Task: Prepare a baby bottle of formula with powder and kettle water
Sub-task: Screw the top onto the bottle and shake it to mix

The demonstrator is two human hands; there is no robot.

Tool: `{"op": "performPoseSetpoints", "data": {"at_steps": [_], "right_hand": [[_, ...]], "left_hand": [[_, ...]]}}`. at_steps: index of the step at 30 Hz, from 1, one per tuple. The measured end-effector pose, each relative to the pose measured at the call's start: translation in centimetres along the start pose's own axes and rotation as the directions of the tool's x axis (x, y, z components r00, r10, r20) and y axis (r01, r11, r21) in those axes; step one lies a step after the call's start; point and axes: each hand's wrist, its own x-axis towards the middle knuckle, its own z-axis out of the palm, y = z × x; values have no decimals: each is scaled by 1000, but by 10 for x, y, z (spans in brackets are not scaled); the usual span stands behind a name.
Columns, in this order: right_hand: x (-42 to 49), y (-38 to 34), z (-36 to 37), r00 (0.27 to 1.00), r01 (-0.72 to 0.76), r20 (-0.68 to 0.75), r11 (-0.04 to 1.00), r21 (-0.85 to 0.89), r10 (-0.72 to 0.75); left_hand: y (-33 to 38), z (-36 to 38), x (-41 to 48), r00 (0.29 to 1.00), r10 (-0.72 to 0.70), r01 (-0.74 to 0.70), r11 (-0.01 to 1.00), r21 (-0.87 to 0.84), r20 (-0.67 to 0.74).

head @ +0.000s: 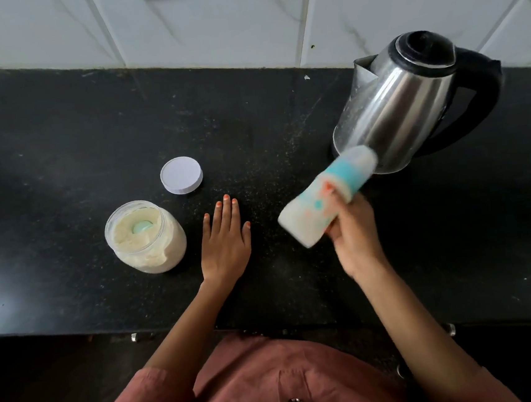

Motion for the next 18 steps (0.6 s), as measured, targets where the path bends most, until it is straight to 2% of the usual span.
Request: {"op": "performPoseSetpoints", "data": {"at_steps": [2,3,6,7,9,12,13,16,18], "right_hand": [[-9,5,1,995,8,104,985,-170,10],[-7,2,-1,995,31,99,987,-155,-16],[8,-16,-4,997,58,-66,984,168,-48],[11,-19,-4,995,65,-94,976,207,-47],[8,-12,-2,999,37,-39,992,119,-32],[-4,-4,1,995,12,101,985,-171,6],[-2,-7,-1,995,28,97,986,-164,-12],[12,-23,-4,998,36,-52,985,169,-28],[13,-21,-2,997,47,-70,977,207,-33]], "left_hand": [[0,0,0,1000,-3,3,1000,-1,5],[0,0,0,1000,-3,3,1000,-2,4],[0,-1,0,1000,5,-5,1000,-4,1],[0,-1,-1,1000,6,-6,1000,-5,1],[1,0,0,1000,4,-4,1000,-6,0],[-1,1,1,1000,1,-1,1000,-1,3],[-1,1,1,1000,2,-1,1000,-3,3],[0,0,0,1000,5,-5,1000,-10,4],[1,0,0,1000,4,-4,1000,-5,1]]}}
